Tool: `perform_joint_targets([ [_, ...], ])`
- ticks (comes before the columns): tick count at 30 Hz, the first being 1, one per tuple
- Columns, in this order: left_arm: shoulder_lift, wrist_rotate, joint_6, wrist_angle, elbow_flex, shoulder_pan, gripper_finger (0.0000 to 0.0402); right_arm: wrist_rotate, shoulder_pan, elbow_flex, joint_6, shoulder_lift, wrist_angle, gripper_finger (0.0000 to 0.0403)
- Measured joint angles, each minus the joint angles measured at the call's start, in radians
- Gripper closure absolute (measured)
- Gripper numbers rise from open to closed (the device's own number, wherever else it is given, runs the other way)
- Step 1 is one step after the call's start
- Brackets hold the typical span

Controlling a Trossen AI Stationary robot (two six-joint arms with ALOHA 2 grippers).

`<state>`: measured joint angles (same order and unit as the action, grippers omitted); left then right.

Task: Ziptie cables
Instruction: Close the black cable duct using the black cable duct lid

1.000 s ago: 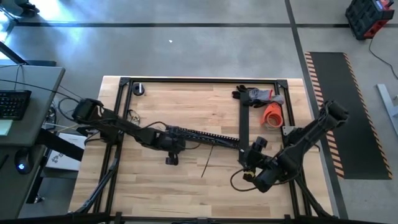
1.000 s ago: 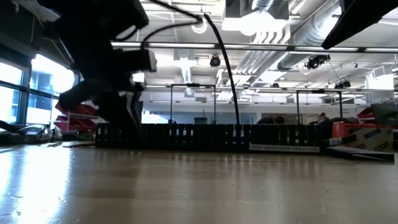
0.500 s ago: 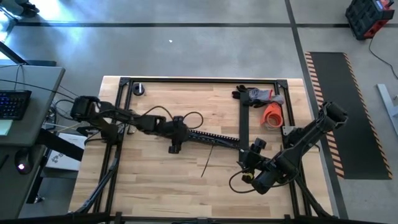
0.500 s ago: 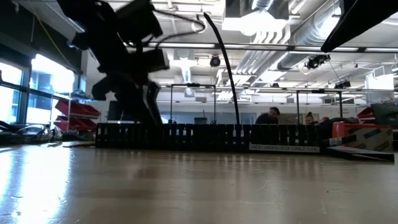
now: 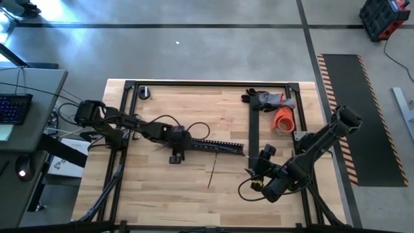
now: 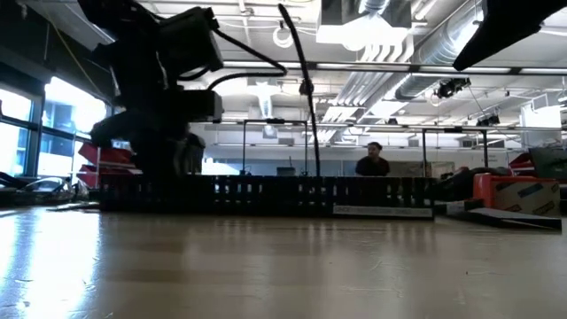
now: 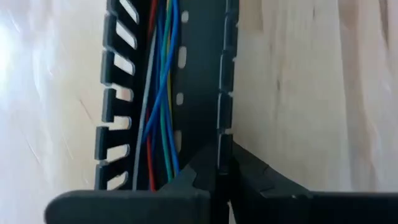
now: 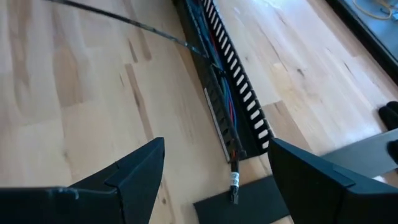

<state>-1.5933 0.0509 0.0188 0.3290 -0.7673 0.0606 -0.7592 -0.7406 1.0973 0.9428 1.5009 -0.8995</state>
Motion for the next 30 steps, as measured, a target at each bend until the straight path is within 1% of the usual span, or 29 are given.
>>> perform_joint_targets([
  [3, 0.002, 0.014, -0.059, 0.064, 0.000, 0.026, 0.0388, -0.027, 0.000, 0.000, 0.002, 0.000, 0.021, 0.0133],
  [6, 0.002, 0.016, -0.115, 0.089, 0.000, 0.057, 0.0397, -0.049, 0.000, 0.000, 0.017, 0.000, 0.039, 0.0133],
  [8, 0.002, 0.027, -0.149, 0.089, 0.000, 0.075, 0.0400, -0.077, 0.001, 0.000, 0.066, 0.000, 0.028, 0.0133],
  [11, 0.005, 0.034, -0.183, 0.089, 0.000, 0.097, 0.0389, -0.123, 0.001, 0.000, 0.154, 0.001, -0.023, 0.0133],
  [13, 0.011, 0.013, -0.202, 0.088, 0.000, 0.104, 0.0374, -0.125, 0.001, -0.012, 0.192, 0.003, -0.049, 0.0133],
  [16, 0.035, -0.020, -0.226, 0.088, 0.000, 0.105, 0.0340, -0.128, 0.009, -0.073, 0.242, 0.004, -0.057, 0.0133],
  [19, 0.079, -0.021, -0.235, 0.091, 0.000, 0.105, 0.0298, -0.126, 0.024, -0.149, 0.320, 0.005, -0.049, 0.0133],
  [22, 0.148, -0.014, -0.240, 0.088, 0.000, 0.105, 0.0260, -0.128, 0.049, -0.218, 0.390, 0.005, -0.052, 0.0133],
  [25, 0.234, 0.051, -0.257, 0.055, 0.000, 0.105, 0.0236, -0.128, 0.099, -0.266, 0.453, 0.005, -0.095, 0.0133],
  [28, 0.306, 0.189, -0.255, -0.026, 0.000, 0.111, 0.0228, -0.128, 0.173, -0.288, 0.474, 0.004, -0.134, 0.0127],
  [30, 0.334, 0.288, -0.226, -0.081, 0.000, 0.117, 0.0228, -0.127, 0.235, -0.296, 0.466, 0.003, -0.140, 0.0116],
])
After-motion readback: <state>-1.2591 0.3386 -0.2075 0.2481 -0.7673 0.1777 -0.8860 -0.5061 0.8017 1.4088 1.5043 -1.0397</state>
